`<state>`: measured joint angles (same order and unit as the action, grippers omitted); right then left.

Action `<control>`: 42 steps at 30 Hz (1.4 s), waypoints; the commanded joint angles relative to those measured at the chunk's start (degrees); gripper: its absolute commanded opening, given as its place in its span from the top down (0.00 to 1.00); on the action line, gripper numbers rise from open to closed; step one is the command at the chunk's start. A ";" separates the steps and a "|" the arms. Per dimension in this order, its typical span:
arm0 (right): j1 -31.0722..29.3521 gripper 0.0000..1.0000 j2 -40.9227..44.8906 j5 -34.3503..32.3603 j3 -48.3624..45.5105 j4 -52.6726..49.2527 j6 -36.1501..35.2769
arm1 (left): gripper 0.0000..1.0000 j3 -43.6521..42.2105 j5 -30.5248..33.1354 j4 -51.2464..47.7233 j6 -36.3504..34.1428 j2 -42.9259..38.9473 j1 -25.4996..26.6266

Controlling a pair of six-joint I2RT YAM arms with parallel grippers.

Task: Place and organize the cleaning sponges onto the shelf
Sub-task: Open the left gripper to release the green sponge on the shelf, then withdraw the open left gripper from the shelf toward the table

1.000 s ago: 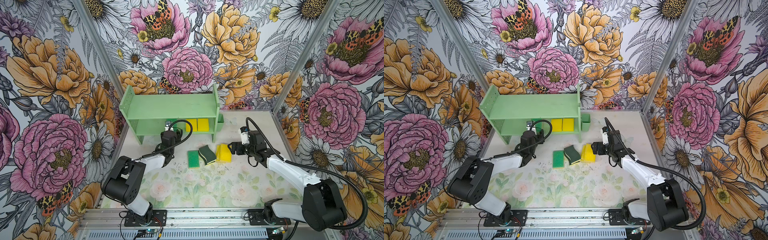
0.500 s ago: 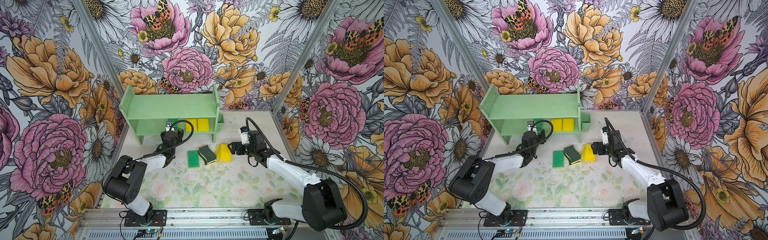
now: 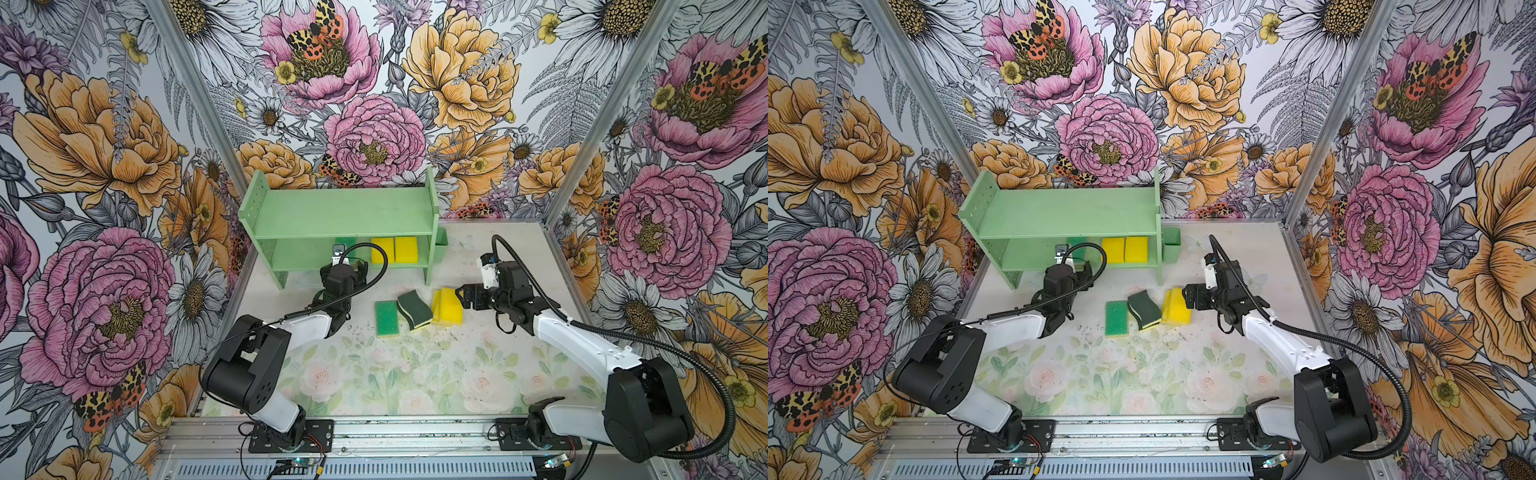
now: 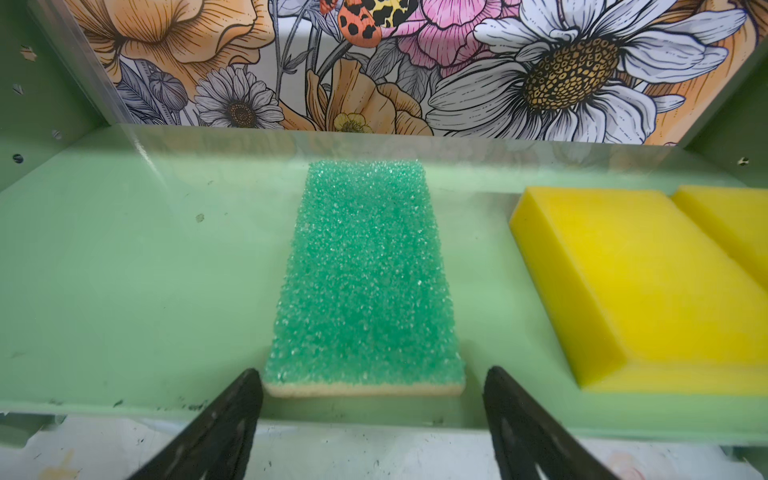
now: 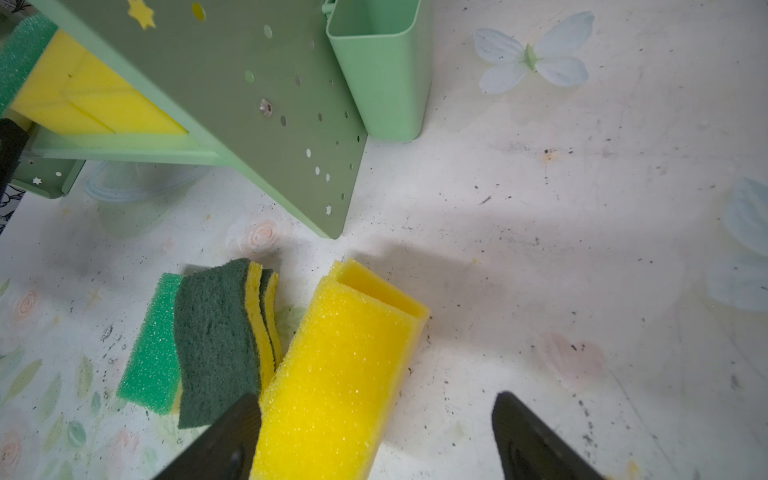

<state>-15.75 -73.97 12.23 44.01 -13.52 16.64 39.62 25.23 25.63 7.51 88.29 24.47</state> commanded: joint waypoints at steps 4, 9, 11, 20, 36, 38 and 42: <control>-0.27 0.11 1.15 0.42 0.04 0.12 -0.12 | 0.09 -2.97 2.36 -3.47 0.92 -6.47 1.61; -0.25 0.11 2.52 0.69 -0.26 -0.41 -0.04 | 0.07 -5.84 3.07 -7.10 2.69 -12.50 3.30; -0.25 0.11 3.41 0.62 -0.44 -0.72 0.05 | 0.04 -7.49 2.93 -8.48 3.36 -15.37 4.52; -0.07 0.10 6.96 0.78 -1.46 -2.33 0.36 | 0.01 -13.21 6.61 -18.44 10.14 -26.84 16.42; -0.07 0.09 11.62 1.48 -4.93 -2.65 2.94 | 0.01 -19.35 15.46 -18.11 25.63 -21.57 30.41; -0.16 0.09 12.47 1.41 -5.57 -2.68 3.30 | 0.01 -17.90 15.72 -18.15 26.18 -18.46 31.09; -0.18 0.09 14.24 0.96 -6.81 -2.66 3.75 | 0.01 -13.64 15.78 -18.08 28.50 -12.09 33.02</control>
<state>-15.75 -61.67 13.28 38.15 -16.51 19.31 22.61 39.29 6.20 33.36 73.69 56.34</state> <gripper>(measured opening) 0.911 0.987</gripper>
